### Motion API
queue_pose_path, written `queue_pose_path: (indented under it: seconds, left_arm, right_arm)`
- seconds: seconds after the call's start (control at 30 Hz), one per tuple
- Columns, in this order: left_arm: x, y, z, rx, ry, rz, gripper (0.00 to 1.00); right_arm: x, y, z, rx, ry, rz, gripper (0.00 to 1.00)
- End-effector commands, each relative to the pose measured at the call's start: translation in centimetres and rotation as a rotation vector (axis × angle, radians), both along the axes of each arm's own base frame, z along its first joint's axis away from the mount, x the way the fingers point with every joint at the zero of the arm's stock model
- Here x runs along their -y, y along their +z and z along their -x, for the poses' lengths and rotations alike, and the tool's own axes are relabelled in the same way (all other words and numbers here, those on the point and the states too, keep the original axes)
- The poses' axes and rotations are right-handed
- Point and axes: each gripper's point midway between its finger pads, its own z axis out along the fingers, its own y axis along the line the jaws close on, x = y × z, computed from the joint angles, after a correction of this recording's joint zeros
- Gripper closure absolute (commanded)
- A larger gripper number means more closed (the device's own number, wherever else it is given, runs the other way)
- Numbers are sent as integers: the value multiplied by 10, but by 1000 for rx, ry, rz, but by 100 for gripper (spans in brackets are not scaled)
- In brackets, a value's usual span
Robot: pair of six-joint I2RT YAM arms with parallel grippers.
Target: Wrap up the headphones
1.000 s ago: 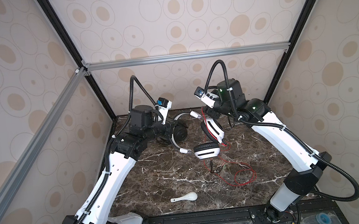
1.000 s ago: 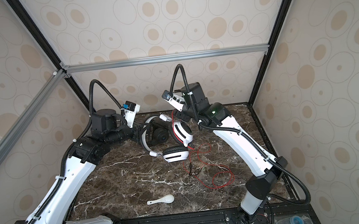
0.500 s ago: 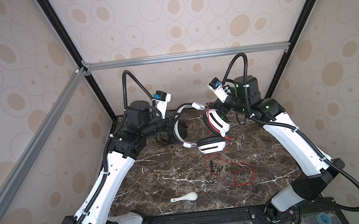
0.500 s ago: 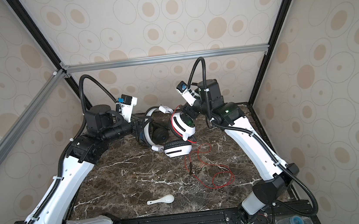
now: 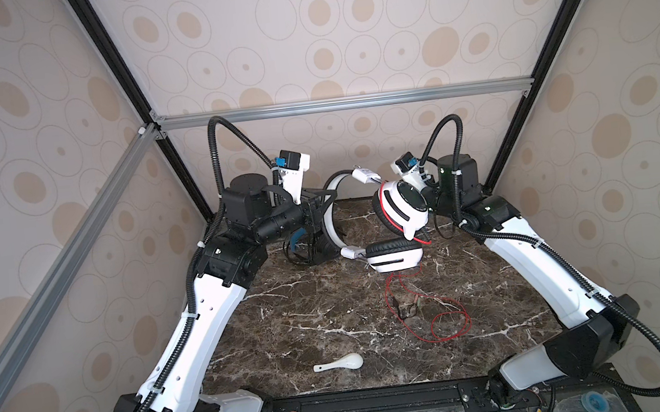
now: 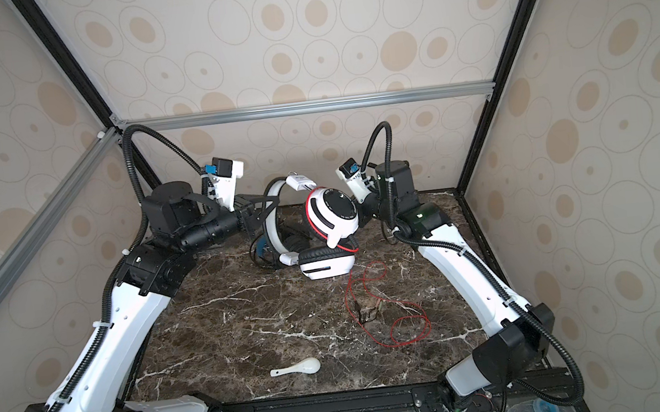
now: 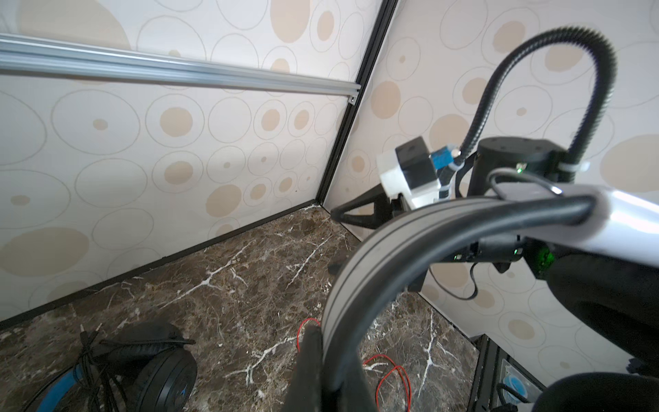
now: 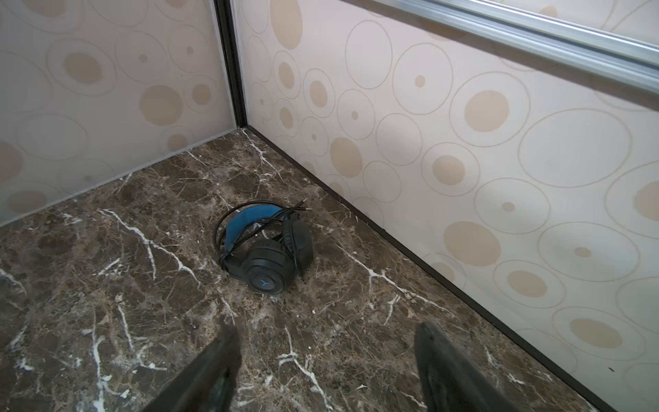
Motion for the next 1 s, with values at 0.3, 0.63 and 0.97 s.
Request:
queue_pose_path:
  seconds: [0.3,0.63,0.97]
  left_arm:
    - [-7,71,-12,107,81,152,100]
    - [-8,80,-30,108,137,176,100]
    - [-13,80,-45,95,204,180,100]
  right_arm:
    - [-28,-37,12,-80,93,-300,20]
    - [-48,-79,12,-168,150,-346,22]
    - [-58,-96,8,-219,177,-382,59]
